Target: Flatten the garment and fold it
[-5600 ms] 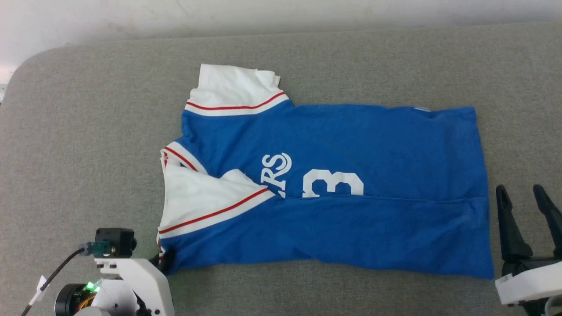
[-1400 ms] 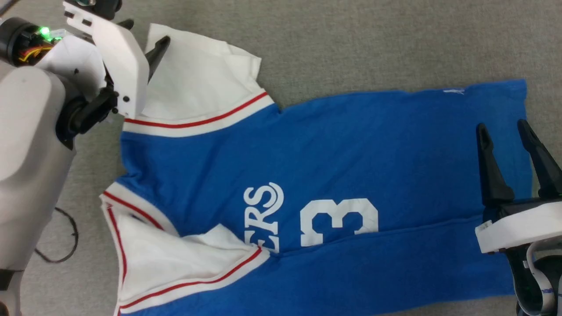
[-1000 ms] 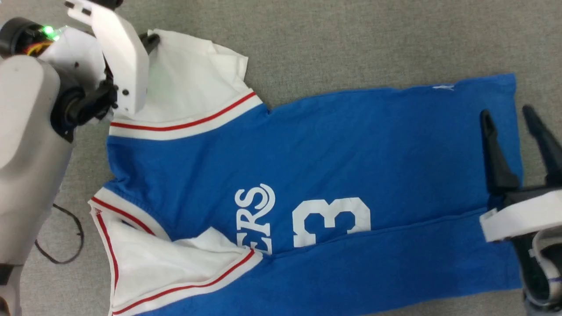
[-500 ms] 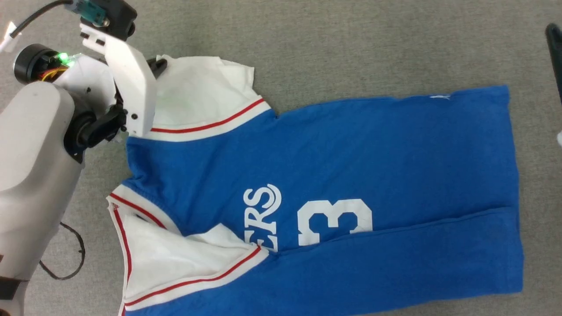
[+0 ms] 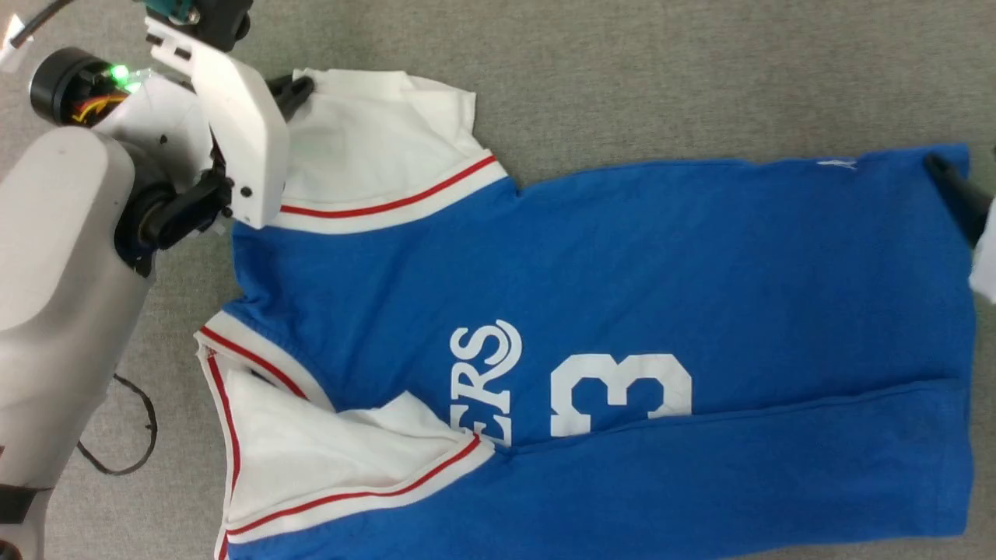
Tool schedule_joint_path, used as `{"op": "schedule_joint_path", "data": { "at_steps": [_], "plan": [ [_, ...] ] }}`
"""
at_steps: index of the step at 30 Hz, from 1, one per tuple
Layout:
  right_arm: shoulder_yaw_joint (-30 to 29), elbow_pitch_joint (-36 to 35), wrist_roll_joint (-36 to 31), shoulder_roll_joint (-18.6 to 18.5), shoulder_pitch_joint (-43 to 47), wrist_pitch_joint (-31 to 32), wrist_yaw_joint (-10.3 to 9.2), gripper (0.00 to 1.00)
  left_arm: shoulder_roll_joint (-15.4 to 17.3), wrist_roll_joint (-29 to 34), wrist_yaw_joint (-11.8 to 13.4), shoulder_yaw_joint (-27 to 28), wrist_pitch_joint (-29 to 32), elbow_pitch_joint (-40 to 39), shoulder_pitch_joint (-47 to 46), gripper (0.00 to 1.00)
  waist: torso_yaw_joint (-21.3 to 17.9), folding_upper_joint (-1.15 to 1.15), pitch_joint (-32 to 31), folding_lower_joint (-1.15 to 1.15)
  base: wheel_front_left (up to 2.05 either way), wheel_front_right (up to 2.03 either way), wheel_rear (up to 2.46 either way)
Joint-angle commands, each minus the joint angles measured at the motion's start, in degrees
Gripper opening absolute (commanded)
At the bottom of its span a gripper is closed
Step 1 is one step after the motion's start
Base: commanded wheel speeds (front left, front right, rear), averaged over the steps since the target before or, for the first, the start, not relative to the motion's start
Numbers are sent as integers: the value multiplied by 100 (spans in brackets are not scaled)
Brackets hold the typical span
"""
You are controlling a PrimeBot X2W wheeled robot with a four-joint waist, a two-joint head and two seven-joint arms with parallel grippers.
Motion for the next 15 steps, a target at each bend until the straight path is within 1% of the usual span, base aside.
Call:
{"op": "schedule_joint_path", "data": {
  "at_steps": [1, 3, 4, 6, 10, 15],
  "plan": [
    [43, 55, 11, 7, 89, 47, -4, 100, 1, 5, 41, -45, 43, 79, 44, 0, 53, 0, 71, 0, 0, 0, 0],
    [45, 147, -7, 61, 137, 125, -4, 98, -5, 1, 43, -50, 50, 81, 18, 0, 75, 0, 108, 0, 0, 0, 0],
    [24, 184, -13, 113, 144, 157, -4, 47, -10, -3, 44, -51, 53, 85, 6, 0, 83, 0, 122, 0, 0, 0, 0],
    [0, 211, -53, 183, 123, 160, -4, 0, -12, -5, 44, -53, 55, 93, -20, 0, 91, 0, 146, 0, 0, 0, 0],
    [22, 206, -140, 221, 9, -28, -4, 0, 5, 31, 55, 4, -135, 96, -71, 0, 71, 0, 140, 0, 0, 0, 0],
    [39, 281, -216, 169, -124, -455, -4, 0, -33, 82, 116, 204, -773, 161, -78, 0, 52, 0, -29, 0, 0, 0, 0]
  ]
}}
